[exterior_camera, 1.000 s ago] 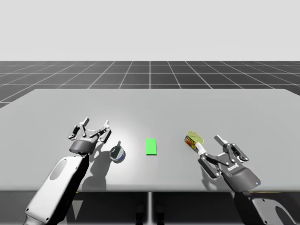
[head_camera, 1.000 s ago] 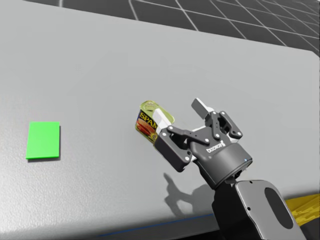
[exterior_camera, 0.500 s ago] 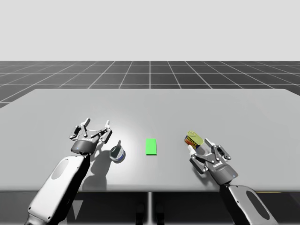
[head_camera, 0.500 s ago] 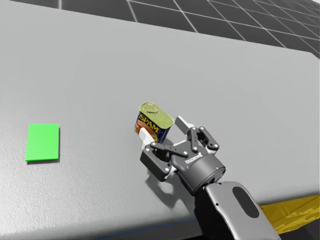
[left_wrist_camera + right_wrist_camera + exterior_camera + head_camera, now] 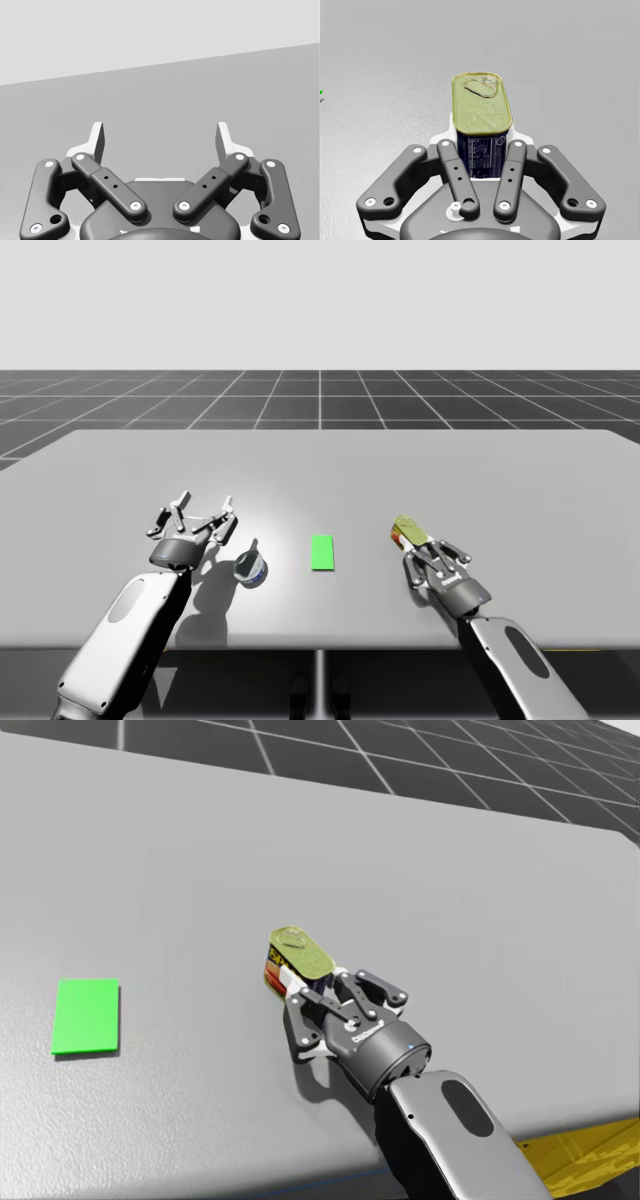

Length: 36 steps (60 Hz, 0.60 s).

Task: Look at the card. If it is red, pick the object on the left. If it is green, pick the object on the right.

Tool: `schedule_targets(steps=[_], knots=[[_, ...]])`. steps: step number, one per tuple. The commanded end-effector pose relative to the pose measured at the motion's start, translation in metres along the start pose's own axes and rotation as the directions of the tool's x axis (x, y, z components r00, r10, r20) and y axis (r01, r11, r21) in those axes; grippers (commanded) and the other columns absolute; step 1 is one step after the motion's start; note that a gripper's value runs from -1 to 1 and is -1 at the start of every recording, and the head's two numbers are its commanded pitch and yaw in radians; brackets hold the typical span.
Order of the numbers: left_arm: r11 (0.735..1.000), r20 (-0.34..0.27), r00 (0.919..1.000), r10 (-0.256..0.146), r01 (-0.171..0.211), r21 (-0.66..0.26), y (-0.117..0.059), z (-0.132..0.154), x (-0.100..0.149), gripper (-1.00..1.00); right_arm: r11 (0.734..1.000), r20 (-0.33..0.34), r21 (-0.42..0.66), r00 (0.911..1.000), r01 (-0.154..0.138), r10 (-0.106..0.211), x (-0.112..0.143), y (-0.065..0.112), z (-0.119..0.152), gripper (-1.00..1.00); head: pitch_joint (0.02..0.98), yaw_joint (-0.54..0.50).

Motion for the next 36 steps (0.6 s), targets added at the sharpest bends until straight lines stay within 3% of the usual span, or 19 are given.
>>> schedule_targets(steps=[1, 17, 36], knots=[[1.0, 0.0, 1.0, -0.001, 0.001, 0.0, 0.0004, -0.0003, -0.0003, -1.0, 0.998, -0.082, -0.069, 0.9966, 0.005, -0.01, -0.0164, -0.0035, -0.0005, 1.0, 0.79, -0.4], [1.0, 0.0, 1.0, -0.004, 0.004, -0.001, -0.0006, 0.0001, -0.0011, -1.0, 0.998, -0.082, -0.064, 0.9966, 0.001, -0.007, -0.0193, -0.003, 0.0007, 1.0, 0.583, -0.41], [1.0, 0.001, 1.0, -0.002, 0.002, -0.001, -0.0006, 0.0009, -0.0014, -1.0, 0.998, -0.069, -0.066, 0.9976, -0.002, -0.002, -0.02, -0.0007, 0.001, 1.0, 0.436, -0.43]])
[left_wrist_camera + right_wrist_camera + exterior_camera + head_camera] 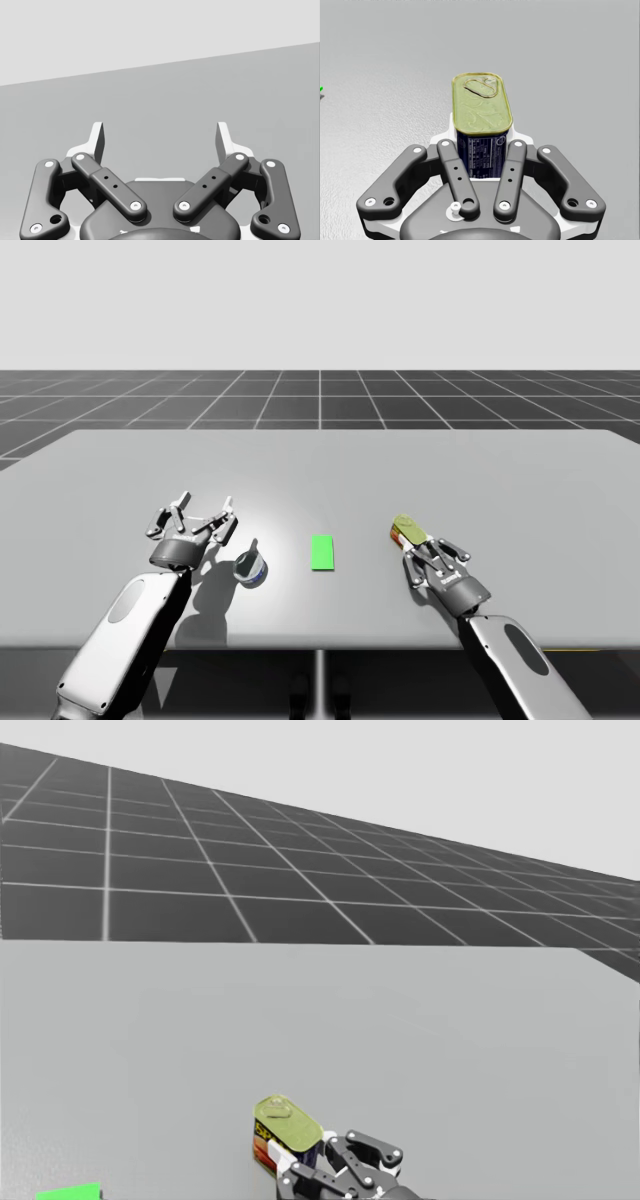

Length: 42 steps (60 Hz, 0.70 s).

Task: Look at the card. If it is red, pick the object on the left. If it is green, pick the object on the right.

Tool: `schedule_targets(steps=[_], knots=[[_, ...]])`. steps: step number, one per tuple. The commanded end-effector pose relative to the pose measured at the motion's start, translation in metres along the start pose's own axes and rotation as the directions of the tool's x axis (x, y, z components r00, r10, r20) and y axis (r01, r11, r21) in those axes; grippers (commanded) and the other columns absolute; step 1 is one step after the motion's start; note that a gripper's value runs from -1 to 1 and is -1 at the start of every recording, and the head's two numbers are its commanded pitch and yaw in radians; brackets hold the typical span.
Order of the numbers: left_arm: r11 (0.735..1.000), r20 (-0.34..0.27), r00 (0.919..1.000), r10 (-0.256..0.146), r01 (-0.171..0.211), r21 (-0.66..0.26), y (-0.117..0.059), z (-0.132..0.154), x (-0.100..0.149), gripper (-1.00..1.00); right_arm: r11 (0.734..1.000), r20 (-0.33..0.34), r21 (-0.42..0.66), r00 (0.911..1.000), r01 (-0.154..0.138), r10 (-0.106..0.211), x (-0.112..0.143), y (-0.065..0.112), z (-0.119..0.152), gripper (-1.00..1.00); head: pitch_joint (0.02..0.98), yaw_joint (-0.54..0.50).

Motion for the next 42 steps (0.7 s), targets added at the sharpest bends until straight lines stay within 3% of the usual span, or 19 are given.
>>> schedule_targets(steps=[1, 11, 26, 34, 42], knots=[[1.0, 0.0, 1.0, 0.001, -0.001, 0.0, 0.0, 0.0, -0.001, -1.0, 0.996, -0.067, -0.079, 0.9972, 0.028, -0.033, -0.021, 0.001, 0.003, 1.0, 0.433, -0.43], [1.0, 0.0, 1.0, 0.002, -0.002, 0.0, 0.0, 0.0, -0.001, -1.0, 0.996, -0.029, -0.085, 0.9993, 0.02, -0.023, -0.006, 0.001, 0.004, 1.0, 0.426, -0.43], [1.0, 0.001, 1.0, 0.005, -0.005, 0.003, 0.001, -0.001, 0.0, -1.0, 0.99, 0.089, -0.14, 0.996, 0.018, -0.005, 0.049, -0.006, 0.003, 1.0, 0.428, -0.44], [1.0, 0.001, 1.0, 0.006, -0.006, 0.004, 0.002, -0.001, 0.0, -1.0, 0.986, 0.17, -0.167, 0.9852, 0.007, 0.022, 0.085, -0.009, 0.007, 1.0, 0.426, -0.44], [1.0, 0.002, 1.0, 0.007, -0.007, 0.004, 0.002, -0.001, 0.0, -1.0, 0.98, 0.264, -0.2, 0.9629, -0.001, 0.055, 0.126, -0.01, 0.014, 1.0, 0.422, -0.44]])
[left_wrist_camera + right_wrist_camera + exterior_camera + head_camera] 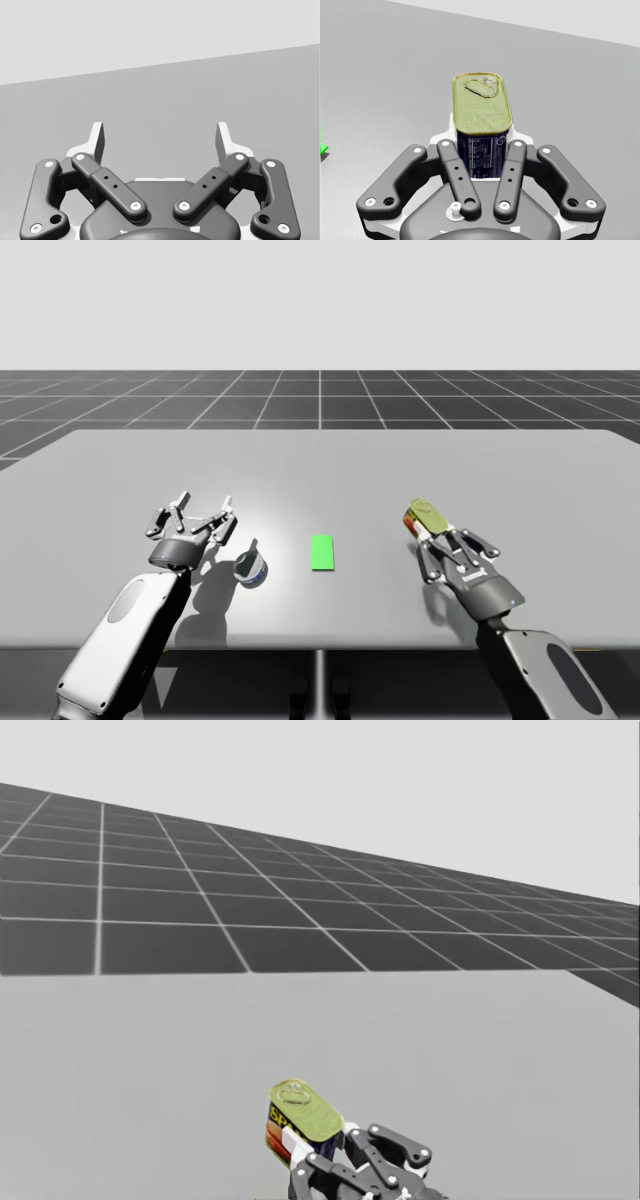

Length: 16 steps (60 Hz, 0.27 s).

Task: Look at the card. If it is red, pick the object on the left. If it is green, pick the object on the right.

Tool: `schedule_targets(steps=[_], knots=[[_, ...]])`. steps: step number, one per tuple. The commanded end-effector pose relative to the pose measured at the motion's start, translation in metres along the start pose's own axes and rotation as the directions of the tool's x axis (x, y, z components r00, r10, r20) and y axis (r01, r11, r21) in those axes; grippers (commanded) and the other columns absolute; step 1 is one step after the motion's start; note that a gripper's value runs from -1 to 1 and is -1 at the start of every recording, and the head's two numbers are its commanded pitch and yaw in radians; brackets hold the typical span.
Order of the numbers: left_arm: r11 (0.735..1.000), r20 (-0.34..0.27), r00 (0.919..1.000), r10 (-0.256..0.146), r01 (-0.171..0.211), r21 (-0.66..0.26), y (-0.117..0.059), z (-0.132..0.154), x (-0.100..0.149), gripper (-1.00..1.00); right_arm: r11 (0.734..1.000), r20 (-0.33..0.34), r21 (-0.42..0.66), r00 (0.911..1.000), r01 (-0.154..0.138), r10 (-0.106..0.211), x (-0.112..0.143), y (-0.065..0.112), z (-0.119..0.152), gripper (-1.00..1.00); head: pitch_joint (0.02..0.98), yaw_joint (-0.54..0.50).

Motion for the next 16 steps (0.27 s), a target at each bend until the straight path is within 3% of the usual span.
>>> schedule_targets(steps=[1, 4, 16], knots=[[1.0, 0.001, 1.0, 0.0, 0.0, 0.0, 0.001, 0.0, 0.0, -1.0, 0.992, 0.212, -0.126, 0.9761, -0.024, 0.05, 0.081, -0.015, -0.011, 1.0, 0.421, -0.44], [1.0, 0.001, 1.0, 0.001, -0.001, 0.0, 0.001, 0.0, 0.0, -1.0, 0.991, 0.238, -0.134, 0.9697, -0.024, 0.056, 0.092, -0.015, -0.01, 1.0, 0.421, -0.44], [1.0, 0.0, 1.0, 0.002, -0.002, 0.002, 0.001, -0.001, 0.0, -1.0, 0.982, 0.355, -0.187, 0.929, -0.037, 0.103, 0.138, -0.021, -0.004, 1.0, 0.423, -0.45]])
